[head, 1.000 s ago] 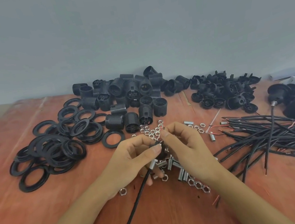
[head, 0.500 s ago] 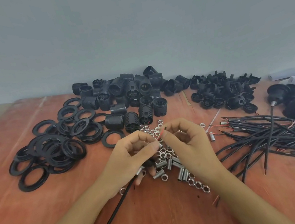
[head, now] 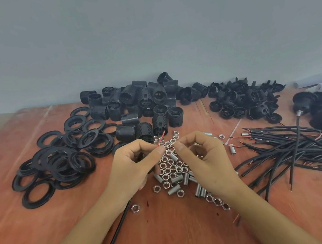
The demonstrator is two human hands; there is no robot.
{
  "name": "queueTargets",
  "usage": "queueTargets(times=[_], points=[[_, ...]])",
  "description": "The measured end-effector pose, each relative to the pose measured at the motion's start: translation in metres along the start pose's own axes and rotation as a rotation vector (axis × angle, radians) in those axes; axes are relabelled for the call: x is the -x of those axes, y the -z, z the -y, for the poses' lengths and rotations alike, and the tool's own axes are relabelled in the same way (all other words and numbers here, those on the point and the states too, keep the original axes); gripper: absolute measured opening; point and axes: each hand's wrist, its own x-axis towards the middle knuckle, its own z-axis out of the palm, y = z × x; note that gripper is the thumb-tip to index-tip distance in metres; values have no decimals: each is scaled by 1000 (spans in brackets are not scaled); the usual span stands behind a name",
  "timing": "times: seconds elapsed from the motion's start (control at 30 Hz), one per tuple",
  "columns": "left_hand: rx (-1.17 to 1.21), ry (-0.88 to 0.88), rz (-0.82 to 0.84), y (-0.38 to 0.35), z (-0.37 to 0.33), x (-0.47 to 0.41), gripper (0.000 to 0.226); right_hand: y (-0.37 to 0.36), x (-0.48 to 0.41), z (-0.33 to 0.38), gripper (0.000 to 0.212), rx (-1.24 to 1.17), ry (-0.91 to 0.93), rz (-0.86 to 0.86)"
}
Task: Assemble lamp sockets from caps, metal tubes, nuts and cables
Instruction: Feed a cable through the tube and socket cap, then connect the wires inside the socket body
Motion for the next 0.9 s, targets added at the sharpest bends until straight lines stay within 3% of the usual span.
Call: queueTargets(times=[0.27, 0.47, 0.53, 0.7, 0.9], points=[[-27, -27, 3, 0, 3, -1, 8, -1, 1, -1, 15, -17, -2, 15], [-50, -70, -55, 7, 4, -6, 18, 11, -7, 4, 13, -97, -41, -128], [-99, -92, -55, 8, 5, -5, 12, 13, -9, 1, 9, -30, -47, -163], [-285, -177, -80, 7, 5, -3, 10, 17, -15, -11, 23, 308, 14, -126], [-401, -229, -111, 4, 3, 1, 11, 24, -65, -17, 65, 753, -32, 50]])
